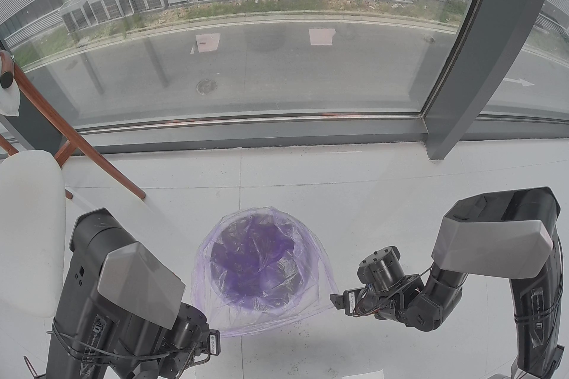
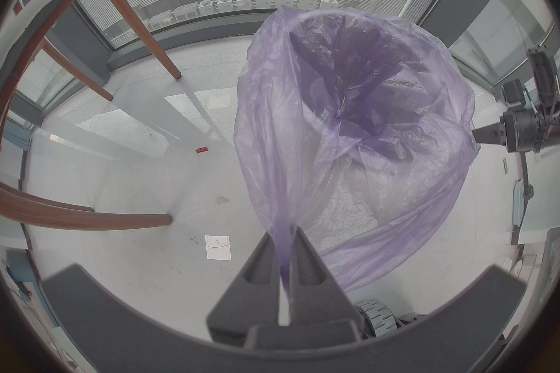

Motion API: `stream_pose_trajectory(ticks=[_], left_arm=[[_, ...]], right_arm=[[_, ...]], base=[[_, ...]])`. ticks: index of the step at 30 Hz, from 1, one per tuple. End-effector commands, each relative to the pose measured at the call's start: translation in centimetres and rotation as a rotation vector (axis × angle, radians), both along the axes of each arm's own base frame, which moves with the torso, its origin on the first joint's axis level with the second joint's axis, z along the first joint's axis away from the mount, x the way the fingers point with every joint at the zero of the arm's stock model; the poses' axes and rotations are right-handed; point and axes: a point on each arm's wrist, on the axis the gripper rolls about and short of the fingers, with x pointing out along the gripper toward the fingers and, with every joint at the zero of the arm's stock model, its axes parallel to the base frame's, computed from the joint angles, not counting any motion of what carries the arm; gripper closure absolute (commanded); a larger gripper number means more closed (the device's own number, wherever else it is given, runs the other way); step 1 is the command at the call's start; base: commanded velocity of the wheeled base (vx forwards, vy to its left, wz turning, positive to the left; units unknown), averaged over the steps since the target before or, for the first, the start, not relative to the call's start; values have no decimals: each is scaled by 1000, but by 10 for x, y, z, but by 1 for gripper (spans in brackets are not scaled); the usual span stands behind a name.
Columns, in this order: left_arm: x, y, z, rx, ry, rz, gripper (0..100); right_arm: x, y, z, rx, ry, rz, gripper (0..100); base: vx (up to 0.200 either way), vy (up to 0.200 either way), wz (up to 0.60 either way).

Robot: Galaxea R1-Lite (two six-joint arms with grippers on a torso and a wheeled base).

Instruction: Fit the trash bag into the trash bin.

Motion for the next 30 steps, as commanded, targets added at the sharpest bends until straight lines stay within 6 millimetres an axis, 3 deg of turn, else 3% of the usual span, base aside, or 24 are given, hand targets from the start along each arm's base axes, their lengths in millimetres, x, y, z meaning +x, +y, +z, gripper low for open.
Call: stream_pose_trajectory(ticks=[1, 9, 13, 20, 21, 27, 30], left_arm=[[0, 0, -4, 3, 5, 0, 0], [-8, 5, 0, -7, 26, 24, 0], [-17, 12, 30, -86, -9, 76, 0], [-5, 23, 84, -306, -210, 194, 0], [-2, 28, 97, -348, -256, 211, 0], [-1, 29, 128, -622, -323, 234, 0], [-2, 29, 148, -725, -384, 214, 0]], right_arm=[[3, -1, -1, 4, 0, -10, 0], [8, 2, 9, 78, -85, -10, 0], [8, 3, 11, 85, -91, -8, 0], [13, -2, 19, 121, -102, -49, 0], [14, -3, 24, 154, -104, -75, 0], [19, -8, 44, 288, -108, -162, 0], [26, -21, 57, 340, -117, -222, 0]], base=[[0, 0, 0], [0, 0, 0], [0, 0, 0], [0, 0, 0], [0, 0, 0], [0, 0, 0], [0, 0, 0]])
